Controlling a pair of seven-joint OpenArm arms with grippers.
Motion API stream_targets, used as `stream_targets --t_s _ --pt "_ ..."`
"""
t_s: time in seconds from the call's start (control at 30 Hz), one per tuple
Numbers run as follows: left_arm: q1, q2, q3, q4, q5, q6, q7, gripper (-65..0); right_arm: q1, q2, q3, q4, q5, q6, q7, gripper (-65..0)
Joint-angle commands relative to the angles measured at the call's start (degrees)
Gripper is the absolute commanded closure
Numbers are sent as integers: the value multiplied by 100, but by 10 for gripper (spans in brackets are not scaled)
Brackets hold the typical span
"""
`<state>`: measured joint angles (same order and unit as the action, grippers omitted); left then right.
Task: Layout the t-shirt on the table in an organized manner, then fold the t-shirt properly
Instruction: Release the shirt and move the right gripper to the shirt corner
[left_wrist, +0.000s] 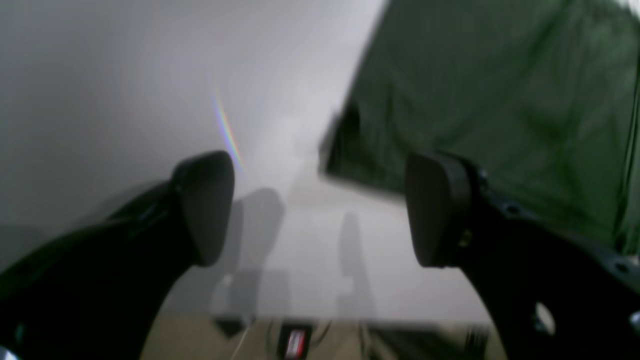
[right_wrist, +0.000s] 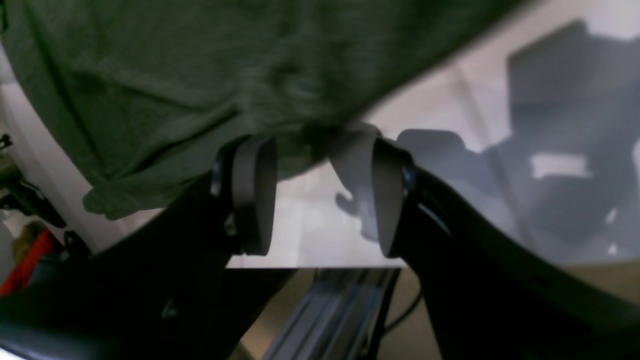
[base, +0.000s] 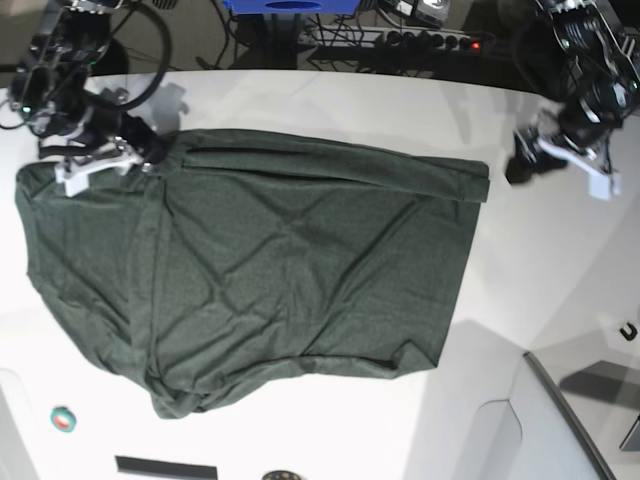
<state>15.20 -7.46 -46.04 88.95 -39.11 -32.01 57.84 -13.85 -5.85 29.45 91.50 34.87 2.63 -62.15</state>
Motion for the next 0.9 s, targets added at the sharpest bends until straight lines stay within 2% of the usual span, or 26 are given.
stream_targets --t_s 0.0,0.17,0.3,0.4,0.7,0.77,0.87 --pt "23 -67 -24 94 -137 -162 -101 -510 -97 35 -119 76 60 75 101 -285" --pt "40 -111 -77 103 -128 -276 -101 -510 -246 26 -576 -144 60 75 470 -285" --pt "58 -102 -77 103 -128 -276 -101 -510 -220 26 -602 -487 60 75 496 -284" --pt "128 -93 -77 103 -128 -285 -101 -510 -220 26 -611 -522 60 75 681 -284" --pt "128 -102 -77 94 -119 -285 -110 -510 -123 26 -620 -522 60 75 716 -281" --pt "128 -102 -77 94 -119 -285 -110 -510 -97 26 -620 -522 60 75 716 -222" --pt "128 -102 -77 94 -119 -285 -110 -510 -35 26 -620 -531 60 75 690 -62"
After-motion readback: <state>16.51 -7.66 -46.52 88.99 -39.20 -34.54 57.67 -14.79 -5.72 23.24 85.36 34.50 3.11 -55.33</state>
